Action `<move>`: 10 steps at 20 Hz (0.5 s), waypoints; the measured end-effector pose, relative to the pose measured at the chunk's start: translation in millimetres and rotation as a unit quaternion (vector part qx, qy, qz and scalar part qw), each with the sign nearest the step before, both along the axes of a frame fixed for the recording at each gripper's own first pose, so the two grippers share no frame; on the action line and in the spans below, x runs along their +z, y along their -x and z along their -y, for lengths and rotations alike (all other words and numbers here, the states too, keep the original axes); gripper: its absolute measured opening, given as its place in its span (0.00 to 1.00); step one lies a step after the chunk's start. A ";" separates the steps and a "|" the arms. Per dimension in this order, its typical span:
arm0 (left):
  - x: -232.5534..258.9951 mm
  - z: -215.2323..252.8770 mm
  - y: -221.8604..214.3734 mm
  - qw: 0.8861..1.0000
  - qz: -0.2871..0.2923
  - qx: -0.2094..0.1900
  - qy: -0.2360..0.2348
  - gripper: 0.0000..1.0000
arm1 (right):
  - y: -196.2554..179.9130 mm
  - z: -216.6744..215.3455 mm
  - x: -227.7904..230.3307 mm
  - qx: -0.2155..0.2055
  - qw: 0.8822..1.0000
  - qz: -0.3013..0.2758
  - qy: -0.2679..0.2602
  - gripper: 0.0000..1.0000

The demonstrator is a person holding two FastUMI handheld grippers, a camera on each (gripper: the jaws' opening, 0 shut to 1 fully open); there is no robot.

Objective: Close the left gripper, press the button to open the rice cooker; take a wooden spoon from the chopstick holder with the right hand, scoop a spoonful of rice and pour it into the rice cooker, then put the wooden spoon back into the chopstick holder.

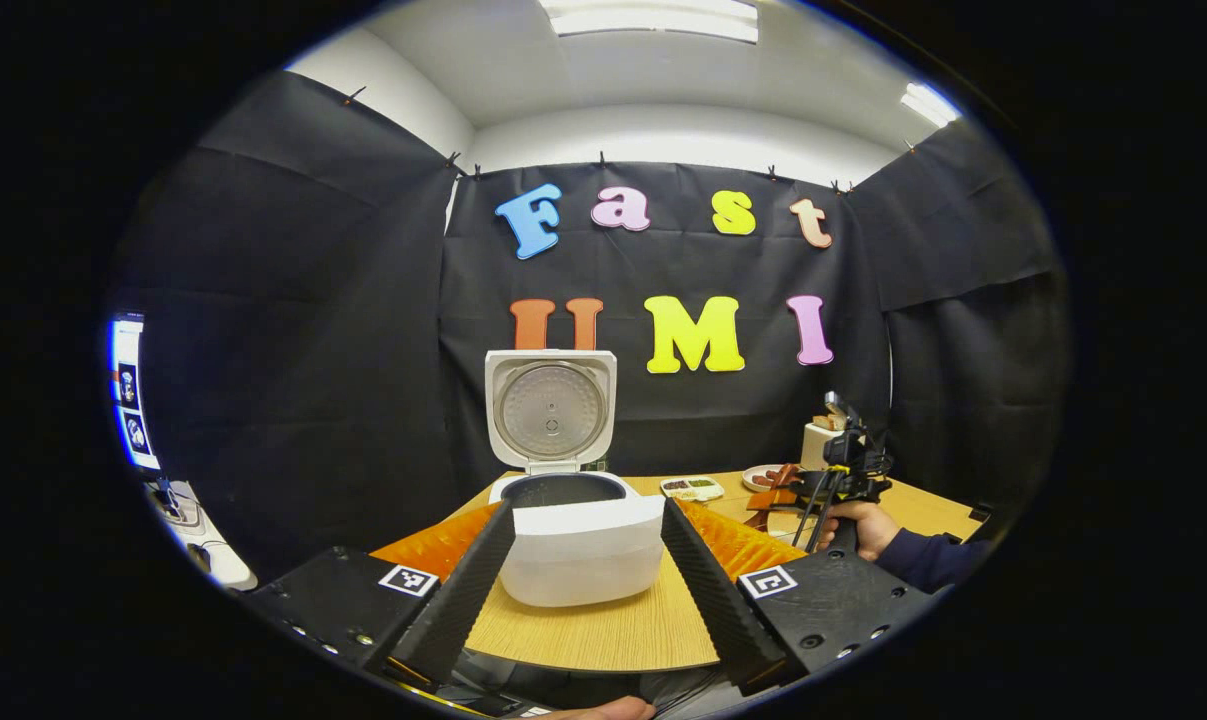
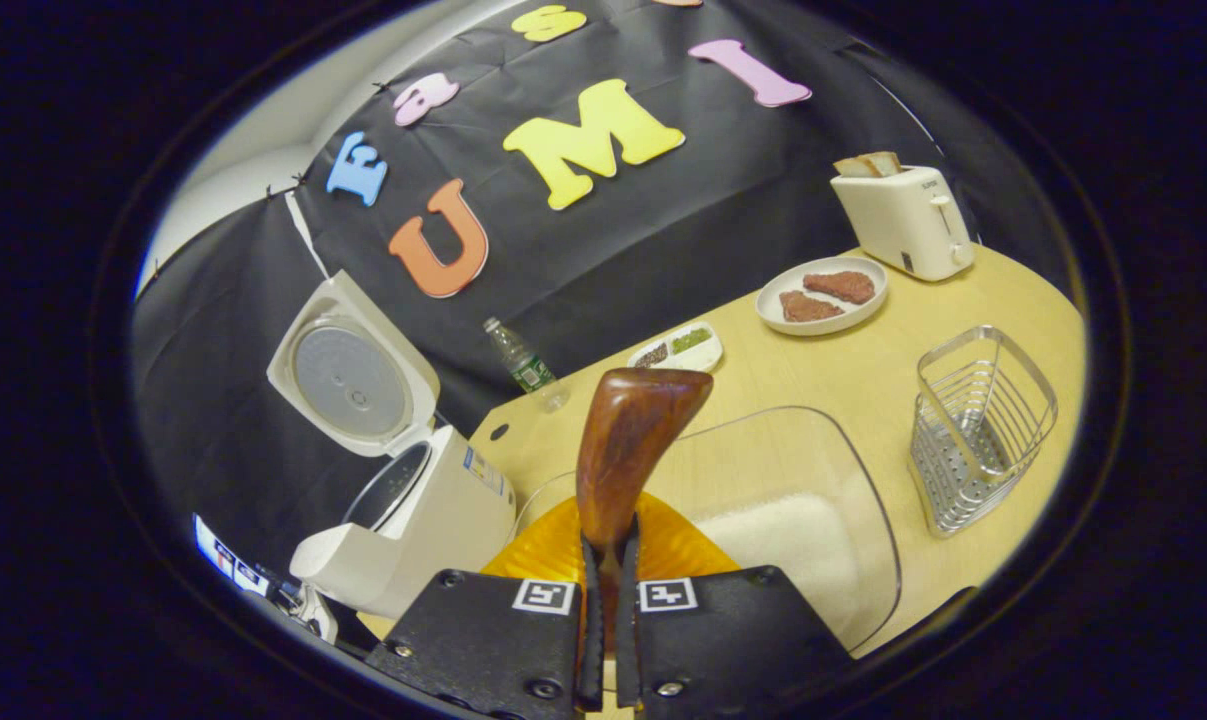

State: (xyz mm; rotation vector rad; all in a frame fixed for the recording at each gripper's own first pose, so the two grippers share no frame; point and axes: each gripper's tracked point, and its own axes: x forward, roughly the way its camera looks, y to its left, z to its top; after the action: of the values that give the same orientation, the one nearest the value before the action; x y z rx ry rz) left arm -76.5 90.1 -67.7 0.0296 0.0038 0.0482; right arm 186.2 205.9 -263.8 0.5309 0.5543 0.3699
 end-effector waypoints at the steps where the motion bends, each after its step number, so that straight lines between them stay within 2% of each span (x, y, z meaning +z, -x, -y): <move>1: -1.7 0.1 -0.4 1.000 0.000 0.001 0.000 0.94 | 0.6 6.4 5.4 -0.006 1.000 0.003 -0.016 0.10; 5: -5.5 1.1 -3.1 1.000 -0.006 0.002 0.002 0.94 | -4.5 42.0 18.4 -0.051 0.995 0.009 -0.084 0.10; 8: -9.4 -0.9 -3.1 1.000 -0.008 0.005 0.001 0.94 | -5.2 62.1 24.4 -0.077 0.986 0.001 -0.145 0.10; 10: -11.3 0.9 -4.4 1.000 -0.009 0.002 0.001 0.94 | -3.6 73.1 24.5 -0.091 0.982 -0.010 -0.166 0.10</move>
State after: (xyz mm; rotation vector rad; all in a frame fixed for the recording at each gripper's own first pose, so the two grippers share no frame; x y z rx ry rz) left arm -72.1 89.2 -79.0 0.0277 0.0224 0.0528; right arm 189.8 132.8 -239.3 0.9012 0.4609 0.2824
